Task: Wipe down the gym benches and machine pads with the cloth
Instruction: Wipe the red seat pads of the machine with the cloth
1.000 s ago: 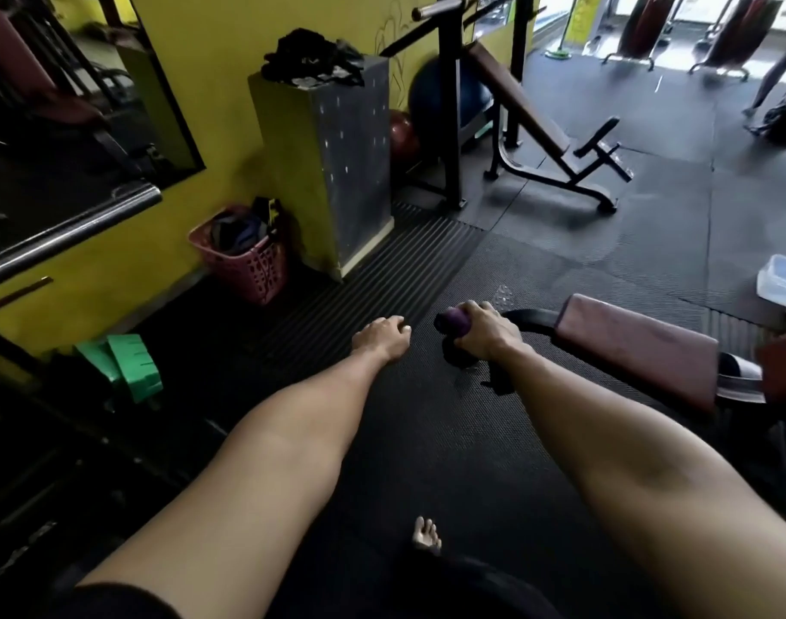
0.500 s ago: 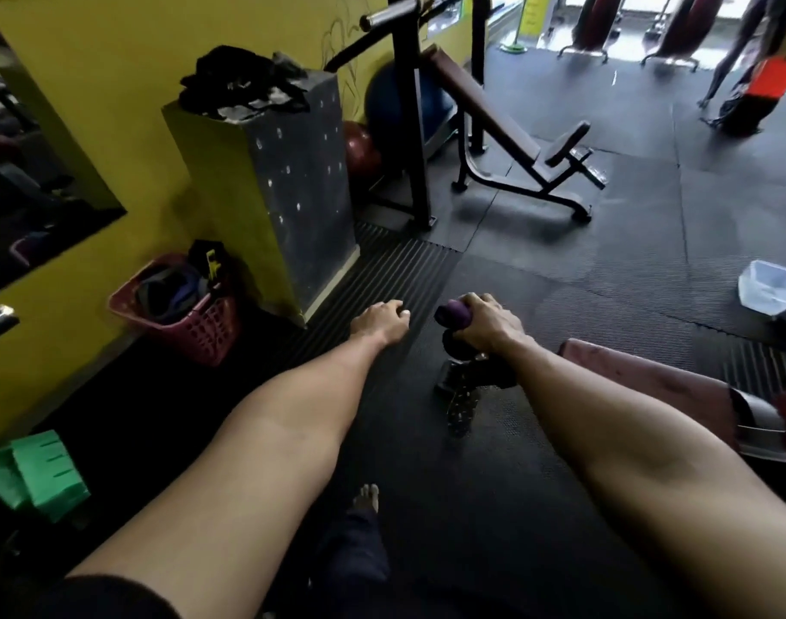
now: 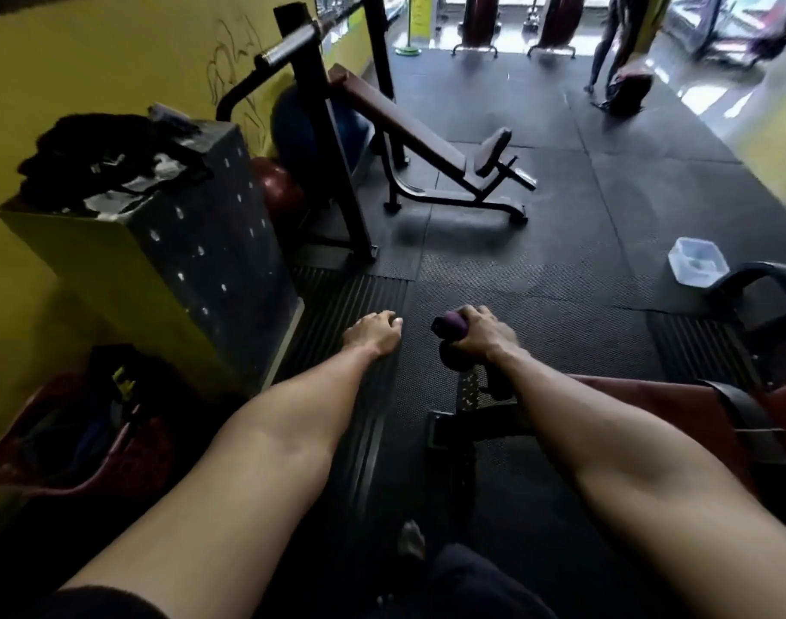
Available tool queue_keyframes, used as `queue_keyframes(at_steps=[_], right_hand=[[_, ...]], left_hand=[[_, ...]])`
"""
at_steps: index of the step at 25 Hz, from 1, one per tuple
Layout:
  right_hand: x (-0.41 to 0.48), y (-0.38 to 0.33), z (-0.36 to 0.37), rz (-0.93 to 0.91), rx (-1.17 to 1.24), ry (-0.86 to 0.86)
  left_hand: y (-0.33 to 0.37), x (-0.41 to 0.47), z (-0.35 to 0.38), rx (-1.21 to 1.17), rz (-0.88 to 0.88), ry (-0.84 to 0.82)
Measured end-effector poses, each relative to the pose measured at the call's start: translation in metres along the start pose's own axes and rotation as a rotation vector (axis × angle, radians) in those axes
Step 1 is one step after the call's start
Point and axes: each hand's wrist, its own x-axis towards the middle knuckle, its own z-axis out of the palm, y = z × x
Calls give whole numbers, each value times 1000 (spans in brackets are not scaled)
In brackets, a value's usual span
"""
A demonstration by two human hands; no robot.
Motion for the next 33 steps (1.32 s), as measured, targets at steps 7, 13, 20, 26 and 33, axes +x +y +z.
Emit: queue_keyframes(at_steps=[7,13,20,26,33], right_hand=[[153,5,-42,105,-3,94],[244,14,-102,211,25,151],[335,50,-155,453,68,257],[377,79,-198,684,103,362],[387,143,-239,921,130,485]], left_hand=[[40,171,-40,26,132,-4],[100,288,-74,36,263,-23],[194,423,-92,93,548,-104],[276,496,-100,169,812,-209],[389,544,-85,187,1054,-308]])
